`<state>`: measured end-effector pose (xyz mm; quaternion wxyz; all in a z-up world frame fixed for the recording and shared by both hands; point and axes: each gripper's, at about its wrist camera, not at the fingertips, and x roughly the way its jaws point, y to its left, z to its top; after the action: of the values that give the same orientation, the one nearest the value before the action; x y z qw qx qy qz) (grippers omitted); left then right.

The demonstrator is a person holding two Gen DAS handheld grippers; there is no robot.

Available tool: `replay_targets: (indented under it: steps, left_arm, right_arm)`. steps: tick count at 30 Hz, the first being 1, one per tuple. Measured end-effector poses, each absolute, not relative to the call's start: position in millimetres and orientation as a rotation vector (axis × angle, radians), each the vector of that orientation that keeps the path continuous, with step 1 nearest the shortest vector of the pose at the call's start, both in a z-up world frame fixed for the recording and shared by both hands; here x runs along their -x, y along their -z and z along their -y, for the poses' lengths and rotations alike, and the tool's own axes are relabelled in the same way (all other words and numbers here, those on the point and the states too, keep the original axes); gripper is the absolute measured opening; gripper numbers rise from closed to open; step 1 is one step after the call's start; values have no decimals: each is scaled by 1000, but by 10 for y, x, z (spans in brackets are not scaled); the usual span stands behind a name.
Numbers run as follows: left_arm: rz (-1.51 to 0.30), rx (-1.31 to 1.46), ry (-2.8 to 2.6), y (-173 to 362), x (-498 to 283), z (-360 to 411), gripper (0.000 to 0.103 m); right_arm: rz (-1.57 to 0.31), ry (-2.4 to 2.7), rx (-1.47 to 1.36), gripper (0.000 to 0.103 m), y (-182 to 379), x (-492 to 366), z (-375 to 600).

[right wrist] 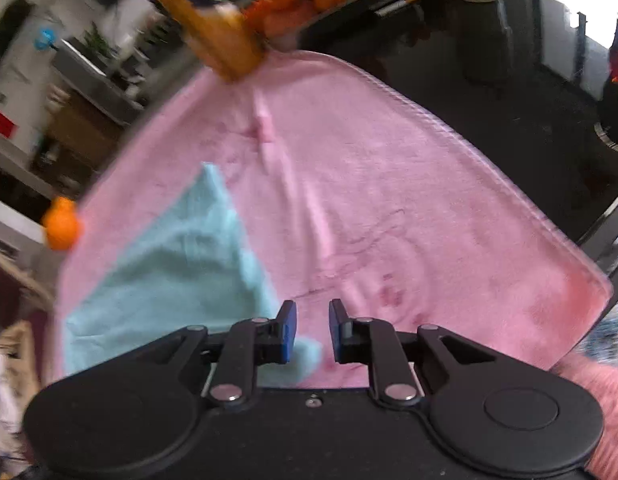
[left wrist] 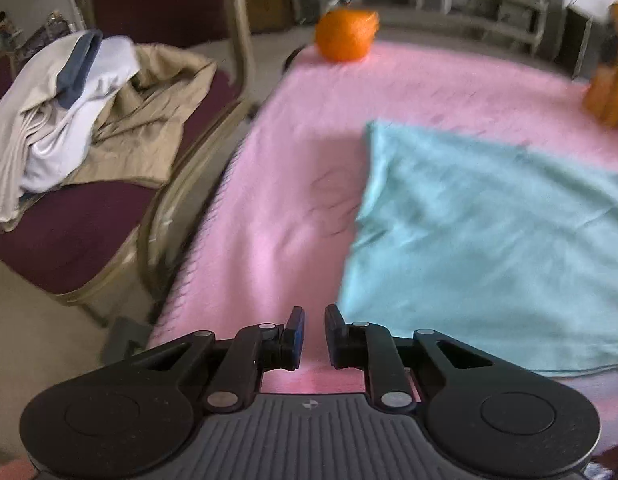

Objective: Fold clothes

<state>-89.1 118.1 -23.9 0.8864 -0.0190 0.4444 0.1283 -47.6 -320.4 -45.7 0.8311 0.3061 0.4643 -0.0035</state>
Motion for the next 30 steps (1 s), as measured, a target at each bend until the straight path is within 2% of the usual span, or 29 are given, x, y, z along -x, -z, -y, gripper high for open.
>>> replay_targets:
  steps: [6,13,16,18,19,23,26,28,30]
  left_arm:
    - [-891,1,-117,241,810,-755,17]
    - [-938,32,-72,409,516,-465,17]
    - [-998,6,-95,544,441,-447,24]
    - [-1006,-28,-107,519,488,-452,24]
    - [-1009,-39,-115,521,522,-471,24]
    - [-998,-59,-175,497,698,-660,22]
    - [-958,-58,-189,425,826,-761,22]
    - [-937,-21,-163,376,858,-813,22]
    - [-923,-7,-147,347,850,-792,22]
  right_arm:
    - [-971,-199,-663,18,433,466,2827]
    - [-1023,-327,-752,18,580,215,2444]
    - [-1026,-307,-765,18,660,111,2418]
    - [-1049,-239,-754,18,719,95,2481]
    - [-1059,-193,-751,9,758,136,2533]
    - [-1047,-90,-771,8,737,282,2834]
    - [-1001,-39,-767,11,638,441,3060]
    - [-962,-87,-821,24,587,549,3159]
    - [-933,-136,-863,26,559,662,3177]
